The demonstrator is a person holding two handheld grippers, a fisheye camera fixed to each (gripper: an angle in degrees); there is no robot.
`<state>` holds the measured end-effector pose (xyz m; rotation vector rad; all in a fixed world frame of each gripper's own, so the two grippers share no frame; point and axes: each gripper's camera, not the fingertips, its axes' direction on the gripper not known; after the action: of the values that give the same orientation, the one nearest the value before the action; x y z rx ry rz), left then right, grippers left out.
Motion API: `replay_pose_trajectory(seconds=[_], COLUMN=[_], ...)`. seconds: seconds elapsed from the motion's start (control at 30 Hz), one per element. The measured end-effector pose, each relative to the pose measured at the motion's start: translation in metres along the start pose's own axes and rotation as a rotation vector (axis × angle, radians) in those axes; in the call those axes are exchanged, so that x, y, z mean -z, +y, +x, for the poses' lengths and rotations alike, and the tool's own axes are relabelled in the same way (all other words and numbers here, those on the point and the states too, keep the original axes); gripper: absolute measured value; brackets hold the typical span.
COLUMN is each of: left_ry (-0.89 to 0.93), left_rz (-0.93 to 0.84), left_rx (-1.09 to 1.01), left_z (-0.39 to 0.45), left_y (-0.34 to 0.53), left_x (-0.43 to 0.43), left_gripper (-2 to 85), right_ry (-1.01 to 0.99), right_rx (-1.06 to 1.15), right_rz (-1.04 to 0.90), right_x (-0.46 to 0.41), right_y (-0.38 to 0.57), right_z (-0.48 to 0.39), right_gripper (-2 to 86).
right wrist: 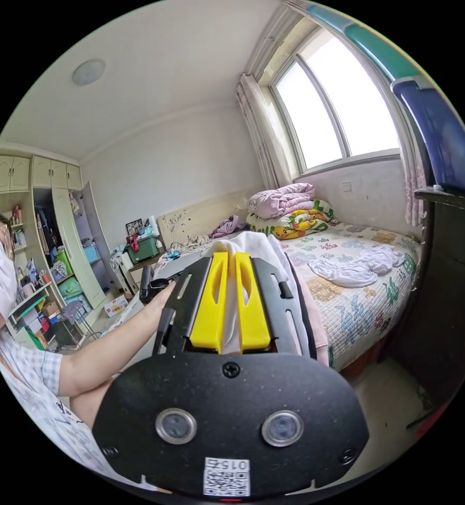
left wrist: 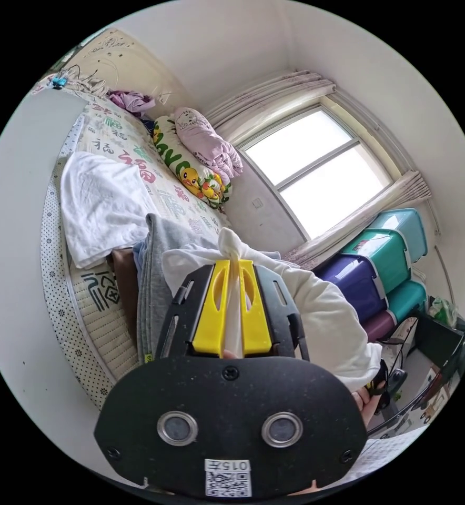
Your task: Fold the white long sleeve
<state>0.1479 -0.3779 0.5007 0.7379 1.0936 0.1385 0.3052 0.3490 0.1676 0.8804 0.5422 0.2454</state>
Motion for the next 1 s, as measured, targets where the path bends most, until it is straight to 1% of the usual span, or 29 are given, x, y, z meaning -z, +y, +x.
replay_pose_trajectory(seconds=[0.23,0.37,0.43,0.57,0.73,0.8,0.83,0.9,0.97,1.0], left_ry=[-0.044,-0.087,-0.117,-0.135,-0.102,-0.046,0.015,0.058,0.052,0.041], left_rz=[0.077,0.065,0.044,0.025,0.028,0.022,0.014,-0.012,-0.026,-0.027], left_rx=[-0.02,-0.042,-0.039,-0.057,-0.041,-0.028,-0.029,-0.022,-0.033,-0.031], left_z=[0.032,0.039,0.036,0.029,0.017,0.013,0.013,0.013,0.016,0.017], left_y=[0.02,0.023,0.021,0.013,0.004,0.006,0.007,0.005,0.005,0.006], left_x=[0.017,0.016,0.012,0.006,0.002,-0.004,-0.009,-0.016,-0.018,-0.018], left_gripper=[2.2,4.4,7.6,10.6,11.2,8.9,8.4,8.0,7.8,7.6], right_ry=[0.057,0.037,0.024,0.031,0.103,0.084,0.049,-0.009,-0.009,0.03], right_rx=[-0.018,-0.061,-0.07,-0.031,0.038,0.029,0.002,-0.044,-0.032,0.01], right_rz=[0.076,0.074,0.067,0.048,0.044,0.045,0.04,0.035,0.043,0.046], right_x=[0.041,0.039,0.031,0.017,-0.002,-0.009,-0.013,-0.018,-0.019,-0.02], right_y=[-0.006,-0.003,-0.003,-0.004,0.0,0.0,-0.001,-0.002,-0.001,-0.001], right_z=[0.006,0.015,0.018,0.016,0.011,0.015,0.02,0.03,0.031,0.027], right_gripper=[2.0,1.7,1.7,1.9,2.0,1.9,1.8,1.8,1.8,1.8])
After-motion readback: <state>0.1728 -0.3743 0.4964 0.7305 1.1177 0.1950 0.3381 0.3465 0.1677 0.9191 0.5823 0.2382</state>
